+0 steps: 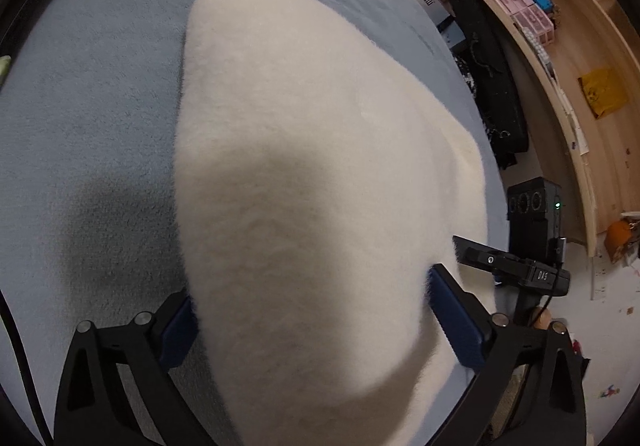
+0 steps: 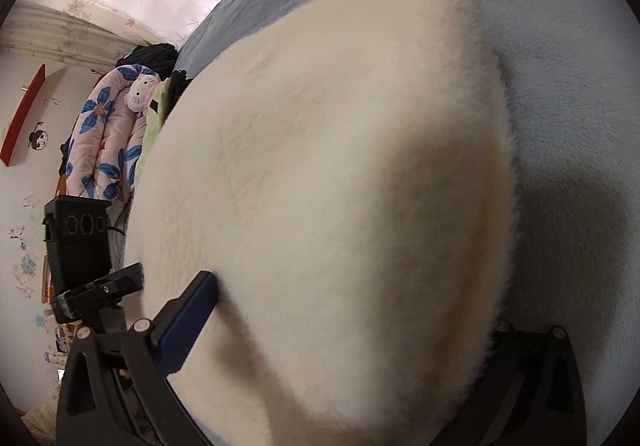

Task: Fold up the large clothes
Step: 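Lift the cardigan with the left tool while the right tool holds its other side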

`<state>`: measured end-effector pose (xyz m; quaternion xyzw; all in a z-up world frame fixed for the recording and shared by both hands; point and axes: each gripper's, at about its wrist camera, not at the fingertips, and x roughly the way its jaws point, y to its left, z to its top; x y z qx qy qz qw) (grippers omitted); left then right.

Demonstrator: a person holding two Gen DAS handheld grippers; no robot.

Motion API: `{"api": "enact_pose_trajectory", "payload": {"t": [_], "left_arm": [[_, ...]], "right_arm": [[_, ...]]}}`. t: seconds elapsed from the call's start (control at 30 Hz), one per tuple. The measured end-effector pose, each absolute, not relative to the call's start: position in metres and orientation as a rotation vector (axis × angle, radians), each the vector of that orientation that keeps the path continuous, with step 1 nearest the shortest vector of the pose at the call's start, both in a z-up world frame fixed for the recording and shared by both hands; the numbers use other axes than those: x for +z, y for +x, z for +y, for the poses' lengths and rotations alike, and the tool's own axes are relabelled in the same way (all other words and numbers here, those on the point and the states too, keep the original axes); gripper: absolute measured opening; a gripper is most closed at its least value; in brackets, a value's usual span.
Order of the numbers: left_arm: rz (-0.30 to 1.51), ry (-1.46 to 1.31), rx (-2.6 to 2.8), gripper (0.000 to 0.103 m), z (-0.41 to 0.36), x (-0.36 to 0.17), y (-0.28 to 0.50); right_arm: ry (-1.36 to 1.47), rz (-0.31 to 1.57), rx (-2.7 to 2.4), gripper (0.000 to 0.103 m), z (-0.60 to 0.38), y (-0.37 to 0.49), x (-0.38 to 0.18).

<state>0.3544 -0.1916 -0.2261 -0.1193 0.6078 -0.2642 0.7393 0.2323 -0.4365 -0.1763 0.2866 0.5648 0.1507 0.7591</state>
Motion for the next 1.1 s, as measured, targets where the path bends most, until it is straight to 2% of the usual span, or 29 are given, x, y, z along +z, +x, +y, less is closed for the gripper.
{"api": "enact_pose_trajectory", "payload": {"t": [0.13,0.2,0.4,0.7,0.9,1.1], "left_arm": [[1.306,-0.206,-0.571,0.086,-0.194,-0.216,0.35],[1.291,-0.192,-0.564,0.08,-0.197,-0.21,0.348],[1.229,-0.089,-0.551,0.068,-0.201,-0.183,0.333],[1.181,-0.036,-0.519,0.066,-0.159,-0.136,0.289],[1.18,-0.054,-0.471,0.066,-0.092,-0.11,0.262],[1.13,-0.1,-0.376,0.066,-0.008,-0.074,0.266]], "right_arm": [[0.635,1.216,0.296,0.088,-0.438,0.23,-0.171],[0.654,1.192,0.286,0.074,-0.439,0.225,-0.166],[0.644,1.144,0.243,0.052,-0.427,0.204,-0.14],[0.689,1.141,0.232,0.049,-0.369,0.157,-0.109],[0.671,1.162,0.28,0.049,-0.298,0.147,-0.084],[0.61,1.153,0.381,0.049,-0.213,0.182,-0.052]]}}
